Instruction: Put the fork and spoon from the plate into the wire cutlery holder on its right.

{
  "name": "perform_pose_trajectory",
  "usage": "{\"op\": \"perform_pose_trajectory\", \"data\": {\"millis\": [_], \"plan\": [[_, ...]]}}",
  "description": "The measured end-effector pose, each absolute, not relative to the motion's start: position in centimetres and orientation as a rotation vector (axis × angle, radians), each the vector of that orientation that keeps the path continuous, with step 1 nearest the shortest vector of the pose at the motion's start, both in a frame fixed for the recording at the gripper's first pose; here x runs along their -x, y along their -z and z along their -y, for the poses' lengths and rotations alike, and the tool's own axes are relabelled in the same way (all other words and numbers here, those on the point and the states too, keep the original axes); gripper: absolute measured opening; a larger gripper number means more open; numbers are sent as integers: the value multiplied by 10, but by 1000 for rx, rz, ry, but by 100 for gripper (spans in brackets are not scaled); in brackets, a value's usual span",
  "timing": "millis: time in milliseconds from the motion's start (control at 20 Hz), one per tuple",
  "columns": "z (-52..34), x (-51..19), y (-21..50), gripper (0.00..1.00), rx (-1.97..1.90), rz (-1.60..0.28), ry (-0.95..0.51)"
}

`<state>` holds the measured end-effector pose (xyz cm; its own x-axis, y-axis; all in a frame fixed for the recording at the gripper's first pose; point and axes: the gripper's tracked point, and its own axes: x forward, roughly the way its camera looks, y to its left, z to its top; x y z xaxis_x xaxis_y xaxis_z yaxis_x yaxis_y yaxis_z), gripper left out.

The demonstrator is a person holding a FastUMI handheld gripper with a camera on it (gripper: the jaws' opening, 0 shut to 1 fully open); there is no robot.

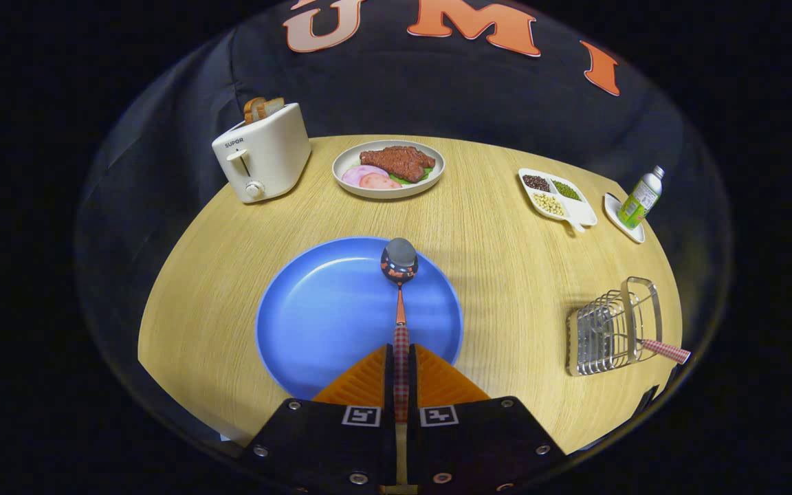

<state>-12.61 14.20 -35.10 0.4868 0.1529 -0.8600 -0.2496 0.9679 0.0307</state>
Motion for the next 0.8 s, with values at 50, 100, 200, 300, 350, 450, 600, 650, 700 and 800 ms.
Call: {"op": "perform_pose_trajectory", "data": {"millis": [50, 100, 200, 300, 350, 450, 600, 650, 700, 800], "plan": [[-136, 126, 345, 6, 109, -1024, -245], [-128, 131, 341, 6, 109, -1016, -244], [-110, 128, 326, 6, 100, -1001, -229], [-84, 127, 311, 6, 102, -1003, -199], [-70, 126, 303, 6, 106, -1002, -179], [-43, 122, 290, 6, 91, -1004, -143], [5, 123, 274, 7, 115, -1029, -78], [19, 121, 266, 6, 132, -1025, -67], [29, 120, 260, 6, 145, -1027, -61], [47, 125, 254, 6, 158, -1053, -53]]}}
